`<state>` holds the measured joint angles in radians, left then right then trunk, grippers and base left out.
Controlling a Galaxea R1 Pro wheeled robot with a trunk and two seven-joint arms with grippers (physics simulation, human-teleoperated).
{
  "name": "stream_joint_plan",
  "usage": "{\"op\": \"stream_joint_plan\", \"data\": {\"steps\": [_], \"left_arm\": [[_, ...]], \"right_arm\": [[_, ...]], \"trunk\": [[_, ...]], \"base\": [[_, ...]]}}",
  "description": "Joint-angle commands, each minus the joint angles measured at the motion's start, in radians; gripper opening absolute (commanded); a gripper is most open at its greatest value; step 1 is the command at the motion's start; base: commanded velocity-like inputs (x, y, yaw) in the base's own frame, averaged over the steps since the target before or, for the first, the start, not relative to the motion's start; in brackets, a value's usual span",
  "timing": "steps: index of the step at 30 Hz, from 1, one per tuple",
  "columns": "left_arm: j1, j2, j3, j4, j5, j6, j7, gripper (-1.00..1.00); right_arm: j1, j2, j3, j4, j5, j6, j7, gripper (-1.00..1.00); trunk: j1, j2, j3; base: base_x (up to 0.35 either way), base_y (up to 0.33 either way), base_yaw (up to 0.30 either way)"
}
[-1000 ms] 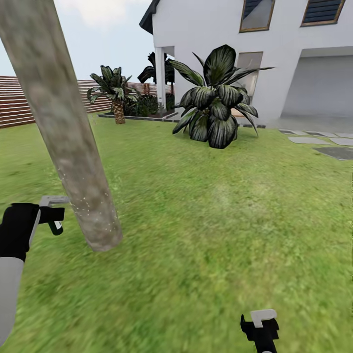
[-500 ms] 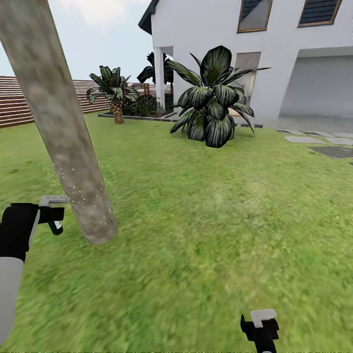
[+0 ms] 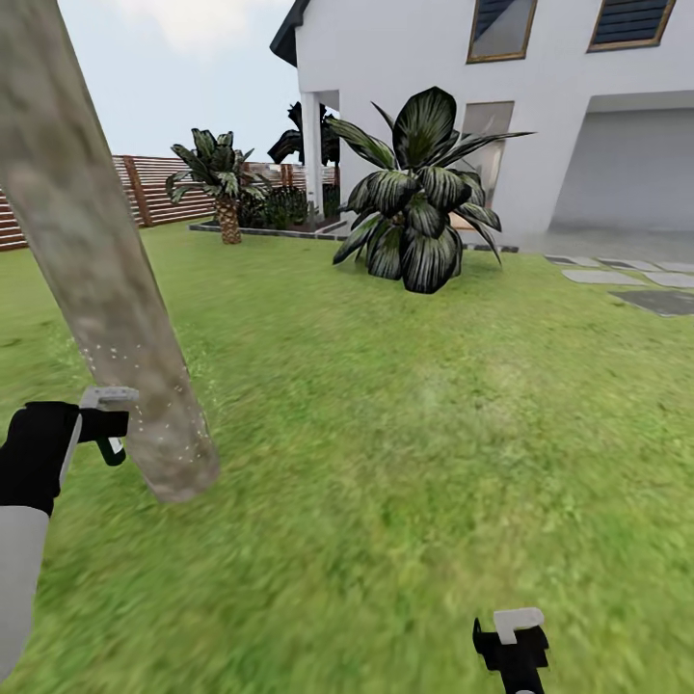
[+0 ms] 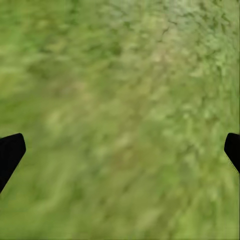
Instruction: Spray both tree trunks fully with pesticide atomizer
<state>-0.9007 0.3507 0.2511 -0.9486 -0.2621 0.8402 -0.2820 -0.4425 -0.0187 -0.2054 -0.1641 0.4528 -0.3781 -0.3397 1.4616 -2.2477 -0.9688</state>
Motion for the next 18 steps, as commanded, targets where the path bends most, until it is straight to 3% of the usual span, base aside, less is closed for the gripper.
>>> {"op": "stream_joint_plan", "data": {"steps": [1,5,10,18], "left_arm": [[0.000,0.000,0.003,0.001,-0.011,0.001,-0.007,-1.00],[0.000,0.000,0.004,-0.008,-0.010,0.002,-0.006,-1.00],[0.000,-0.001,0.004,0.000,-0.011,0.002,-0.002,-1.00],[0.000,-0.001,0.004,0.001,-0.014,0.002,0.001,-1.00]], "right_arm": [[-0.001,0.000,-0.008,0.001,0.010,-0.004,-0.002,1.00],[-0.001,0.000,-0.008,0.001,0.011,-0.004,-0.002,1.00],[-0.001,0.000,-0.008,0.001,0.010,-0.004,-0.002,1.00],[-0.001,-0.001,-0.008,0.000,0.009,-0.005,-0.004,1.00]], "trunk": [[0.000,0.000,-0.001],[0.000,0.000,-0.001],[0.000,0.000,-0.001],[0.000,0.000,-0.001]], "base": [[0.326,0.000,0.000],[0.326,0.000,0.063],[0.283,-0.096,0.253],[0.030,-0.262,0.079]]}}
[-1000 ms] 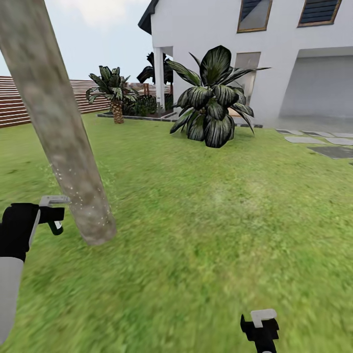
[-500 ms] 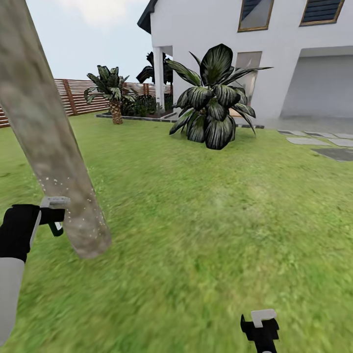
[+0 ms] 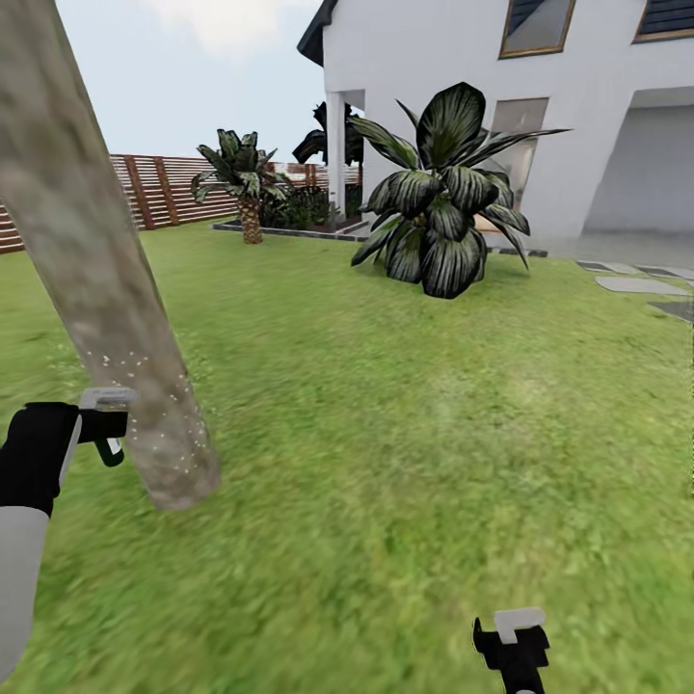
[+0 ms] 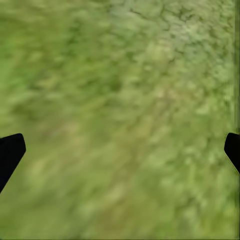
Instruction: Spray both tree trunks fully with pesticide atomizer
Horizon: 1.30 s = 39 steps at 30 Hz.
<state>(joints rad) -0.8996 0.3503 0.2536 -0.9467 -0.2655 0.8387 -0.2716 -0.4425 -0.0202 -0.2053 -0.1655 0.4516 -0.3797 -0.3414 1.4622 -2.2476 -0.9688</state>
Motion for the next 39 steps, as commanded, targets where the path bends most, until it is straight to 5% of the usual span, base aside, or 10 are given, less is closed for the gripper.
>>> {"op": "stream_joint_plan", "data": {"steps": [1,10,18,27,39], "left_arm": [[-0.001,0.000,0.002,-0.002,-0.011,0.003,-0.009,-1.00],[0.004,0.003,0.006,0.001,-0.015,0.003,-0.008,-1.00],[0.086,0.004,0.037,0.001,-0.014,-0.003,-0.006,-1.00],[0.115,0.001,0.056,0.003,-0.014,-0.006,0.066,-1.00],[0.151,-0.070,0.060,0.052,-0.009,-0.013,0.072,-1.00]], "right_arm": [[-0.001,0.000,-0.008,0.001,0.010,-0.004,-0.002,1.00],[-0.001,0.000,-0.008,0.001,0.010,-0.004,-0.001,1.00],[-0.001,0.001,-0.008,0.001,0.010,-0.004,-0.001,1.00],[-0.001,0.002,-0.008,0.001,0.010,-0.004,-0.001,1.00],[-0.001,0.002,-0.008,0.002,0.011,-0.004,-0.001,1.00]], "trunk": [[0.000,0.000,-0.001],[0.000,0.000,-0.001],[0.000,0.000,-0.001],[0.000,0.000,-0.001],[0.000,0.000,-0.001]], "base": [[0.000,-0.273,0.001],[0.000,-0.273,0.000],[0.058,-0.269,0.043],[0.262,-0.161,0.265],[0.118,-0.037,0.031]]}}
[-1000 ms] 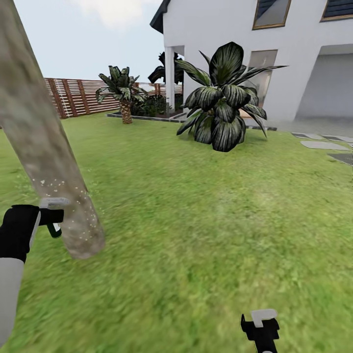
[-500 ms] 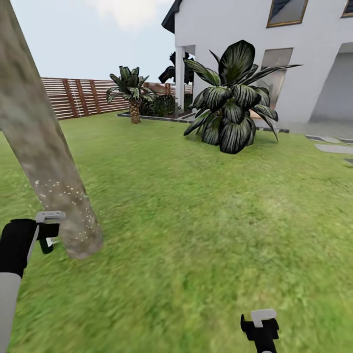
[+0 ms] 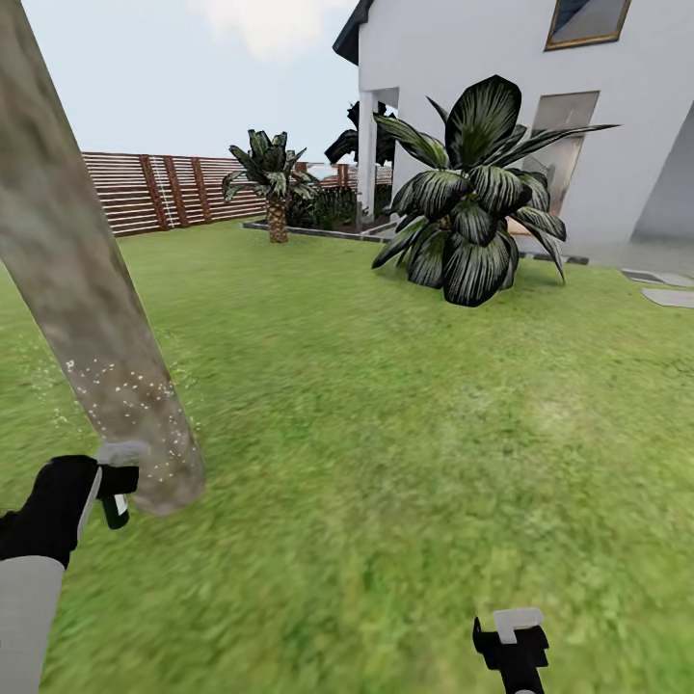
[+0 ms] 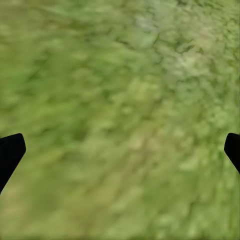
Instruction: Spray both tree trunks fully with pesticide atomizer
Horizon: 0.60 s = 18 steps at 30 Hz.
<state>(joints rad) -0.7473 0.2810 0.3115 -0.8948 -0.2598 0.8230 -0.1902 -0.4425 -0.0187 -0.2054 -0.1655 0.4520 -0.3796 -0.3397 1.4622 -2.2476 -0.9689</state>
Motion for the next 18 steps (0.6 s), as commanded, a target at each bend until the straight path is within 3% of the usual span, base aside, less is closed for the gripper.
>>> {"op": "stream_joint_plan", "data": {"steps": [1,4,5,13,16,18], "left_arm": [[0.004,-0.003,0.009,0.059,-0.016,-0.029,-0.009,-1.00],[0.011,-0.001,0.026,0.183,-0.016,-0.185,-0.003,-1.00],[0.012,0.002,0.048,0.215,-0.016,-0.222,0.004,-1.00],[0.013,0.008,0.079,0.218,-0.016,-0.243,0.014,-1.00],[0.014,0.011,0.156,0.218,-0.020,-0.247,0.016,-1.00],[0.014,0.017,0.173,0.218,-0.022,-0.248,0.026,-1.00]], "right_arm": [[-0.001,0.000,-0.008,0.001,0.011,-0.004,-0.002,1.00],[-0.001,0.000,-0.008,0.003,0.011,-0.004,-0.002,1.00],[-0.001,0.000,-0.008,0.003,0.012,-0.004,-0.002,1.00],[-0.001,0.000,-0.008,0.003,0.013,-0.004,-0.002,1.00],[-0.001,0.000,-0.008,0.003,0.013,-0.004,-0.002,1.00],[-0.001,0.000,-0.008,0.003,0.013,-0.004,-0.002,1.00]], "trunk": [[0.000,0.000,-0.001],[0.000,0.000,-0.001],[0.000,0.000,-0.001],[0.000,0.000,-0.001],[0.000,0.000,-0.001],[0.000,0.000,-0.001]], "base": [[0.000,0.000,0.000],[0.000,0.000,0.000],[0.000,0.000,0.000],[0.037,0.027,0.000],[0.223,0.203,0.000],[0.239,0.223,-0.055]]}}
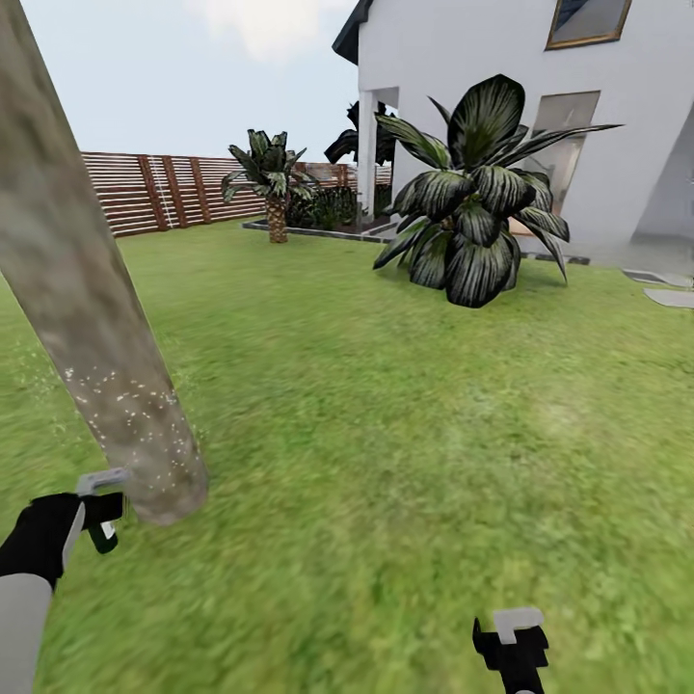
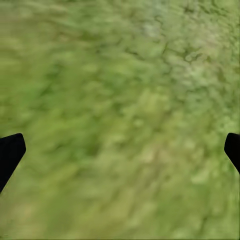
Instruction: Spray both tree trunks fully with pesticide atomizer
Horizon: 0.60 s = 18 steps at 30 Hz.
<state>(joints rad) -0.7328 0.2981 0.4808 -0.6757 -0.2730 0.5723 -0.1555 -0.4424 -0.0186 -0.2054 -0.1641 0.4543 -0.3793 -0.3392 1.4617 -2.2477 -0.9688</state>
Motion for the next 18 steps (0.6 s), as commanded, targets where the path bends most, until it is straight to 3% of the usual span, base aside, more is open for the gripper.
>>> {"op": "stream_joint_plan", "data": {"steps": [1,6,13,18], "left_arm": [[-0.001,0.002,0.007,-0.001,-0.009,0.003,-0.006,-1.00],[0.000,0.004,0.004,0.002,-0.009,0.003,-0.006,-1.00],[0.000,0.000,0.001,0.004,-0.008,0.003,-0.006,-1.00],[0.000,-0.001,0.002,0.003,-0.008,0.003,-0.006,-1.00]], "right_arm": [[-0.001,0.000,-0.008,0.002,0.010,-0.004,-0.003,1.00],[-0.001,0.000,-0.008,0.002,0.009,-0.003,-0.003,1.00],[-0.001,0.000,-0.008,0.002,0.009,-0.004,-0.003,1.00],[-0.001,0.001,-0.008,0.002,0.009,-0.004,-0.003,1.00]], "trunk": [[0.000,0.000,-0.001],[0.000,0.000,-0.001],[0.000,0.000,-0.001],[0.000,0.000,-0.001]], "base": [[0.241,0.225,-0.182],[0.134,0.239,-0.280],[-0.267,0.198,-0.266],[-0.317,0.116,-0.044]]}}
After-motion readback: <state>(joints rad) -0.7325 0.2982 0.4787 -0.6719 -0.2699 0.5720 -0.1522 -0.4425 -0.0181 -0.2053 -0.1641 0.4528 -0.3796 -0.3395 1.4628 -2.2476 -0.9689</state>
